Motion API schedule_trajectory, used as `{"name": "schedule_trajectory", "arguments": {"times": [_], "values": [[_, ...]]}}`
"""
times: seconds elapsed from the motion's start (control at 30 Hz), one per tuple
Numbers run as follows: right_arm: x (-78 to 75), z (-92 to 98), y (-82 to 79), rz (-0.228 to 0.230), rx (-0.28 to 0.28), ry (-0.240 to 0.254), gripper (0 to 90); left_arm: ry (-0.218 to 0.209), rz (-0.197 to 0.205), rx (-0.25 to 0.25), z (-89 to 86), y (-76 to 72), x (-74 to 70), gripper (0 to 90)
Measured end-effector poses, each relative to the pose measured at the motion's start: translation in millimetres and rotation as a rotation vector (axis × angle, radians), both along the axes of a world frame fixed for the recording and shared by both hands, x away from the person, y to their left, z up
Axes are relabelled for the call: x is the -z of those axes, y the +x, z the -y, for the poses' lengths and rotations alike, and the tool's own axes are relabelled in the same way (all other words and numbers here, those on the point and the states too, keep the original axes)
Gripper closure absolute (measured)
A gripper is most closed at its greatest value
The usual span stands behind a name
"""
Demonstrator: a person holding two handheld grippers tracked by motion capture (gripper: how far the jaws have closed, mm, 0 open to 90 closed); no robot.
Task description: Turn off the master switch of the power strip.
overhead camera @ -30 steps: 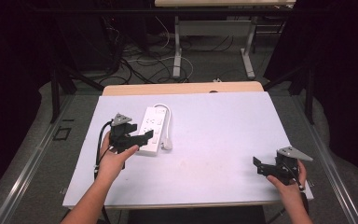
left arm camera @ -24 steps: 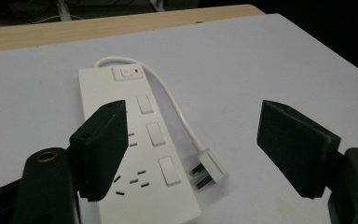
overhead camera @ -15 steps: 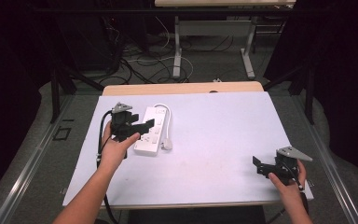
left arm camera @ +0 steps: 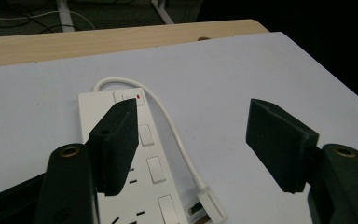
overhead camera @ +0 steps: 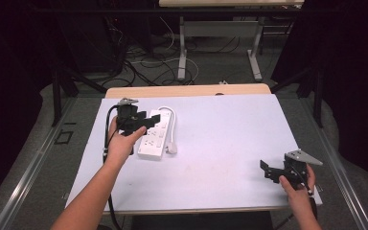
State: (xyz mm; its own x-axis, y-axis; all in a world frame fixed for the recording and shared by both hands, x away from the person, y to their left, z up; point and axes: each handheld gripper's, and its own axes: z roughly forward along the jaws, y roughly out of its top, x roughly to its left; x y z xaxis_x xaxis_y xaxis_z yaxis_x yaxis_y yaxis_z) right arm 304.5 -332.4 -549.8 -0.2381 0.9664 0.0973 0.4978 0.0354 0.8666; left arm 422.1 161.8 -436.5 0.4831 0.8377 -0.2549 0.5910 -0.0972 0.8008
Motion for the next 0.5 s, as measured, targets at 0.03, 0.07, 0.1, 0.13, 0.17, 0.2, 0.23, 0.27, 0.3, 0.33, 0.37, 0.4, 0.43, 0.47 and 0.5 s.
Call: {"name": "schedule_trajectory", "arguments": {"times": [0.03, 0.07, 0.1, 0.13, 0.17, 0.2, 0.23, 0.27, 0.3, 0.33, 0.37, 0.4, 0.43, 0.47, 0.5], "values": [[0.1, -0.2, -0.1, -0.003, 0.001, -0.002, 0.0, 0.002, 0.004, -0.001, 1.1, 1.3, -0.5, 36.3], [0.1, -0.2, -0.3, -0.006, -0.001, -0.004, 0.0, 0.005, 0.005, 0.0, 1.9, 2.6, -1.1, 36.5], [0.3, 0.6, -0.2, -0.004, -0.01, -0.013, 0.0, 0.001, -0.002, 0.001, 2.8, 3.8, -1.6, 37.0], [-1.0, 1.5, -0.8, -0.021, -0.026, -0.028, 0.0, 0.004, -0.006, 0.006, 3.6, 5.2, -2.1, 37.2], [-1.0, 1.5, -0.8, -0.021, -0.026, -0.028, 0.0, 0.001, -0.004, 0.003, 5.2, 6.6, -2.2, 37.2], [-0.9, 0.8, -1.2, -0.022, -0.021, -0.025, 0.0, 0.003, -0.005, 0.005, 6.3, 7.9, -2.6, 37.3], [-0.9, 0.4, -1.2, -0.02, -0.021, -0.026, 0.0, 0.004, -0.006, 0.005, 7.6, 9.3, -2.7, 37.5], [-0.2, -0.5, -0.7, -0.008, -0.026, -0.024, 0.0, 0.017, -0.005, 0.012, 8.2, 11.2, -3.1, 38.6], [0.2, -1.4, -0.5, -0.003, -0.018, -0.025, 0.0, 0.02, -0.011, 0.015, 10.0, 14.2, -3.7, 39.0], [0.4, -1.4, -0.5, -0.005, -0.02, -0.028, 0.0, 0.024, -0.02, 0.024, 10.8, 15.8, -4.5, 39.7], [-0.5, -1.0, -1.3, -0.024, -0.025, -0.035, 0.0, 0.024, -0.02, 0.024, 10.8, 15.8, -4.5, 40.4], [0.2, -1.1, -0.8, -0.019, -0.026, -0.034, 0.0, 0.018, -0.013, 0.012, 13.0, 17.3, -4.1, 41.0], [1.3, -1.6, 0.0, -0.006, -0.023, -0.029, 0.0, 0.018, -0.007, 0.012, 14.3, 19.0, -4.2, 41.8], [1.5, -1.7, 0.1, -0.006, -0.022, -0.03, 0.0, 0.024, -0.006, 0.014, 15.1, 20.7, -4.8, 43.0], [0.5, -1.2, -0.6, -0.021, -0.026, -0.033, 0.0, 0.028, -0.003, 0.021, 16.1, 22.6, -5.0, 43.8]]}}
